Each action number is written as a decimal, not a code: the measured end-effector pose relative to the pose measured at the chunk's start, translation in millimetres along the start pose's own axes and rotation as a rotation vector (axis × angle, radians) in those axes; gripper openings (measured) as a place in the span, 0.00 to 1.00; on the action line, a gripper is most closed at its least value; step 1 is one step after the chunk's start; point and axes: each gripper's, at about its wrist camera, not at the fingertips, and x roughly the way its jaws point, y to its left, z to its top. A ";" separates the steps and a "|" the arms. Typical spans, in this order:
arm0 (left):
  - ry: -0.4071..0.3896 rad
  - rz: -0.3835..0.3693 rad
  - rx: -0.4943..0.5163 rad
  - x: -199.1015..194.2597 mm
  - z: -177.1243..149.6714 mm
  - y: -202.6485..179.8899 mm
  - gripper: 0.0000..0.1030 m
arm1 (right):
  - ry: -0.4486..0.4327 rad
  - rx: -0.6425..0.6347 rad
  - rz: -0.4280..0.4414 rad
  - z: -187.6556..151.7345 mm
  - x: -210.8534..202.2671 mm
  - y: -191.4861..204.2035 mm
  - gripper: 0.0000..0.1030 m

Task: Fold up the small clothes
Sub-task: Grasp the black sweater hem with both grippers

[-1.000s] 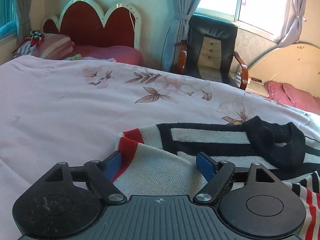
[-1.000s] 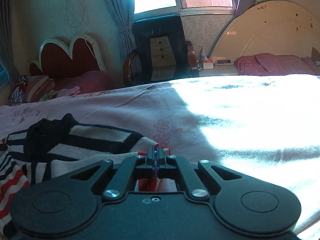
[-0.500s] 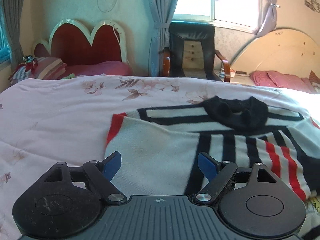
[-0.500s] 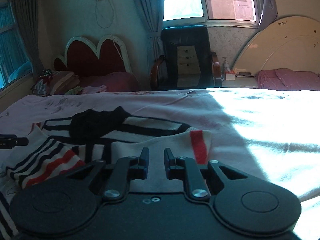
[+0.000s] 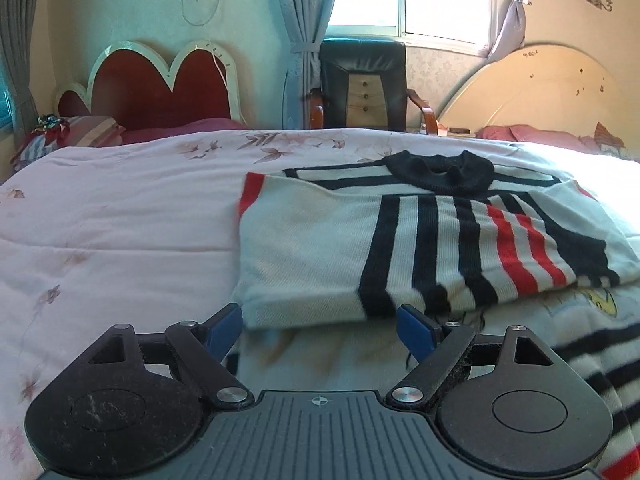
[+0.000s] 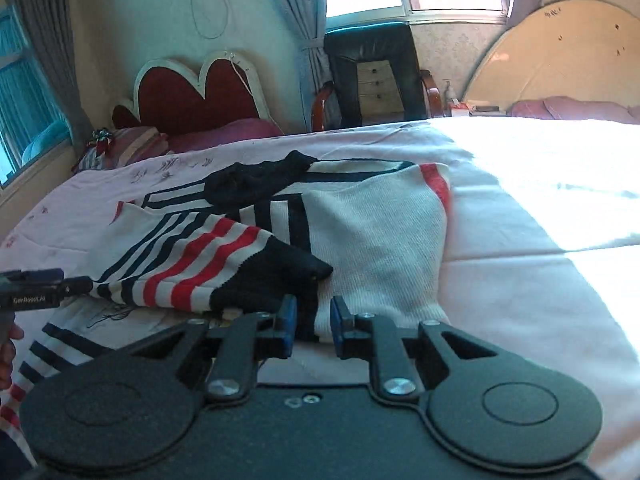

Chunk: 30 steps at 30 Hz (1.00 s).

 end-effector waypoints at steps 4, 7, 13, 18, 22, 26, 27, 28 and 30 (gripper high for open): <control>0.051 -0.007 0.002 -51.1 -46.5 30.4 0.81 | 0.018 0.102 0.015 -29.6 -55.1 -8.3 0.32; 0.096 -0.004 0.044 -80.5 -80.2 39.7 0.81 | 0.047 0.184 -0.011 -60.7 -93.8 -13.5 0.43; 0.117 -0.036 0.028 -131.3 -122.9 44.4 0.81 | 0.117 0.298 -0.050 -128.5 -139.3 -3.8 0.46; 0.116 -0.064 0.006 -152.8 -138.6 41.6 0.81 | 0.137 0.384 -0.021 -159.9 -151.4 8.5 0.46; 0.125 -0.134 -0.047 -158.7 -144.9 40.4 0.81 | 0.118 0.473 0.013 -169.7 -156.0 8.1 0.47; 0.174 -0.306 -0.281 -150.5 -156.7 55.4 0.81 | 0.099 0.590 0.059 -177.2 -157.3 -0.6 0.47; 0.176 -0.356 -0.358 -147.7 -161.1 61.7 0.81 | 0.098 0.609 0.072 -178.4 -156.9 -2.4 0.47; 0.172 -0.390 -0.414 -145.9 -165.0 66.9 0.81 | 0.099 0.623 0.087 -179.4 -155.9 -4.2 0.47; 0.176 -0.454 -0.515 -140.4 -170.3 78.7 0.80 | 0.103 0.653 0.116 -182.1 -153.7 -8.7 0.47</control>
